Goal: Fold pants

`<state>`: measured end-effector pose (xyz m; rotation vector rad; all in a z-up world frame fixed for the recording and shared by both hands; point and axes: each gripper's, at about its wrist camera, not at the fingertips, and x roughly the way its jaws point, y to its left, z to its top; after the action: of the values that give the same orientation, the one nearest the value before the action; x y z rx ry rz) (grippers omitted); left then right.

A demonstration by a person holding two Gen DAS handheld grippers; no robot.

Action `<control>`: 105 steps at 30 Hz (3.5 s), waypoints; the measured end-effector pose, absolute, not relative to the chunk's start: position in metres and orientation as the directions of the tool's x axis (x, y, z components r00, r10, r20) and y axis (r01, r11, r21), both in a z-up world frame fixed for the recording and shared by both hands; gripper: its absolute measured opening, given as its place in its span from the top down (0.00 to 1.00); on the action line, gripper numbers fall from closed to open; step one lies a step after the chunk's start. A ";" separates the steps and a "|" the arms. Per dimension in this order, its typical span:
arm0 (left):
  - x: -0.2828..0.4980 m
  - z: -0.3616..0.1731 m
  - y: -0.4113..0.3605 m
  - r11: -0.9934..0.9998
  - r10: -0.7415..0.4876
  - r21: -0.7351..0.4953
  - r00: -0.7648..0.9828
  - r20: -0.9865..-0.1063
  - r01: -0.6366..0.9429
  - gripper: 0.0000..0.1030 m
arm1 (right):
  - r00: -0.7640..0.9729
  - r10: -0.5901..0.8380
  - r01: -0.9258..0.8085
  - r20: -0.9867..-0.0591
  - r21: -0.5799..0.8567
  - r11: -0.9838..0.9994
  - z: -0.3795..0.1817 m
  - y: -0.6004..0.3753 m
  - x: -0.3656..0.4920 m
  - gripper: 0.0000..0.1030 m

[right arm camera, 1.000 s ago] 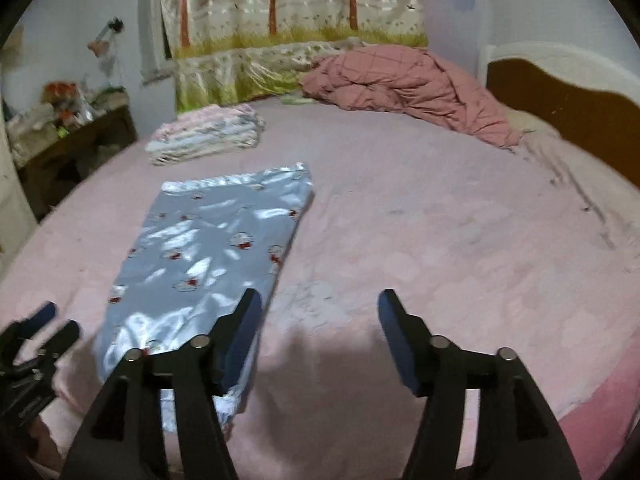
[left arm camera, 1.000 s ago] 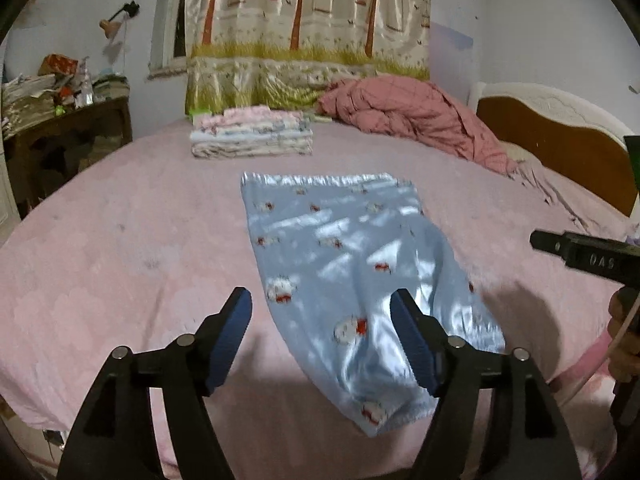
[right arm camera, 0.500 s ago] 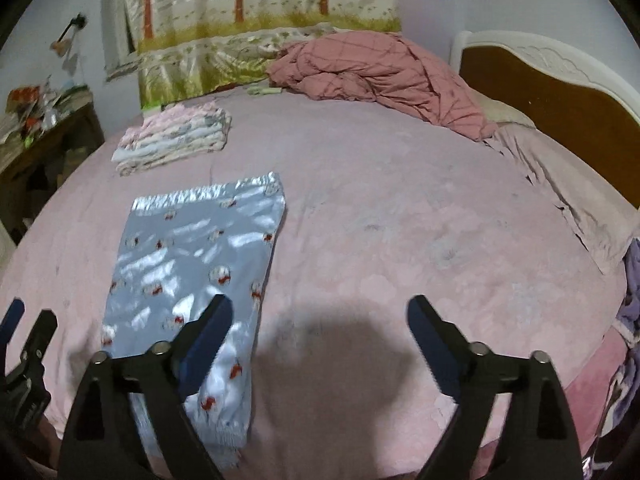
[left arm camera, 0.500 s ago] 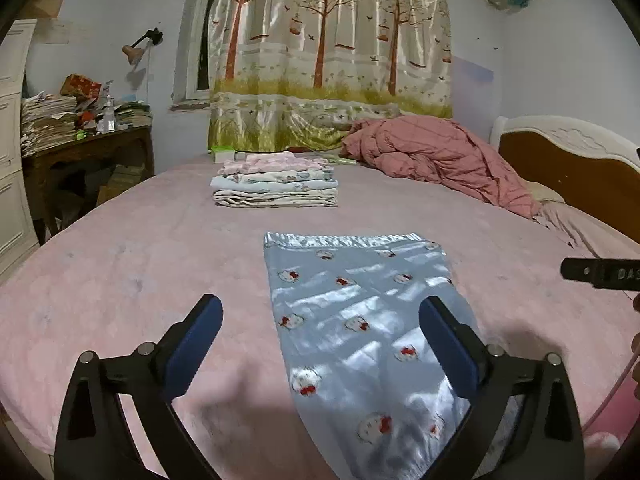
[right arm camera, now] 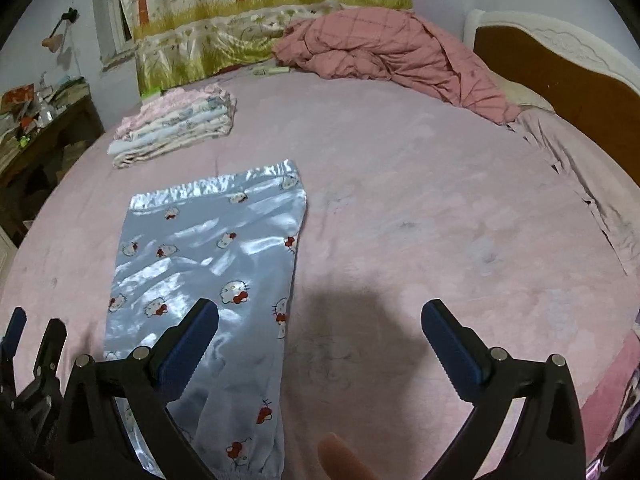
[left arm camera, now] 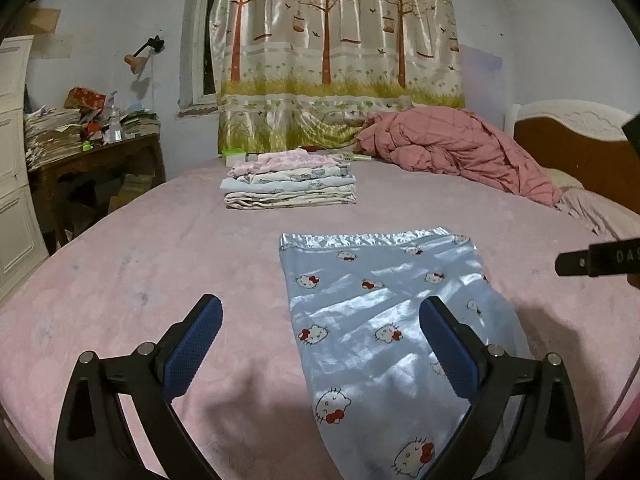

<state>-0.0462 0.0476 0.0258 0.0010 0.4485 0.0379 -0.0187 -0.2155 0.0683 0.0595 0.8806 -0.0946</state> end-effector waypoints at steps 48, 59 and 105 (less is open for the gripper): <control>-0.047 0.020 0.056 0.998 0.042 -0.013 0.890 -0.454 -0.054 0.05 | 0.637 -0.027 0.123 -0.771 0.067 0.990 0.065 -0.218 -0.025 0.01; -0.020 0.038 0.062 0.999 0.045 0.013 0.879 -0.475 -0.044 0.05 | 0.694 0.040 0.147 -0.719 0.196 0.969 0.059 -0.251 -0.019 0.14; 0.240 -0.048 0.133 0.970 -0.237 -0.216 0.600 -0.764 0.108 0.40 | 0.515 0.416 -0.132 -0.749 0.411 0.902 -0.047 -0.255 0.272 0.43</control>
<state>0.2398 0.1330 -0.0482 -0.1528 0.9066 -0.2007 0.2717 -0.2553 -0.0469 0.3211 0.9786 0.3359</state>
